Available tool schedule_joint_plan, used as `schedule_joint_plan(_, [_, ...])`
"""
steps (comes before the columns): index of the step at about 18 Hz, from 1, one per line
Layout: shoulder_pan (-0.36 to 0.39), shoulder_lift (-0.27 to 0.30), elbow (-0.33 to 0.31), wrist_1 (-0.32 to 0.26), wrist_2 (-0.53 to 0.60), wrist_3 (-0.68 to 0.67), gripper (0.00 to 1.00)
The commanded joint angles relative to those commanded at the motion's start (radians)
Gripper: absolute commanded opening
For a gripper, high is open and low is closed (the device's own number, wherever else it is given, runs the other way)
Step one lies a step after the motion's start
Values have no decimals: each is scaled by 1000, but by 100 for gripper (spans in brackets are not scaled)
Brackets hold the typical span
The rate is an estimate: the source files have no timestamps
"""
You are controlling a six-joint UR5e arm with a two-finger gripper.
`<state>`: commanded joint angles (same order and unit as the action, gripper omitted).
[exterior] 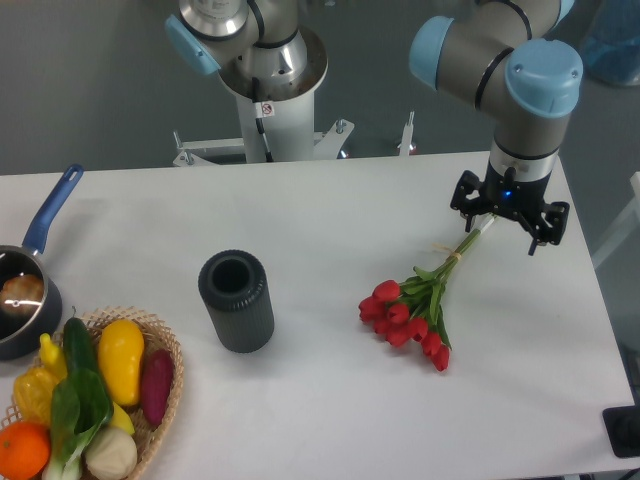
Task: Pick up the flowers from the table
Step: 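Lower the open gripper onto the stems of the red tulips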
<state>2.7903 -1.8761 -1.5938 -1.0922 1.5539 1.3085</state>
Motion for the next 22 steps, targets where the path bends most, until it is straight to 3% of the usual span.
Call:
schedule_joint_plan(4, [2, 3, -12, -3, -21, 0, 100])
schedule_joint_plan(14, [2, 9, -175, 11, -89, 2, 100])
schedule_joint_plan(19, [-23, -67, -173, 20, -91, -8, 100])
schedule_joint_plan(22, [-41, -112, -176, 83, -91, -8, 100])
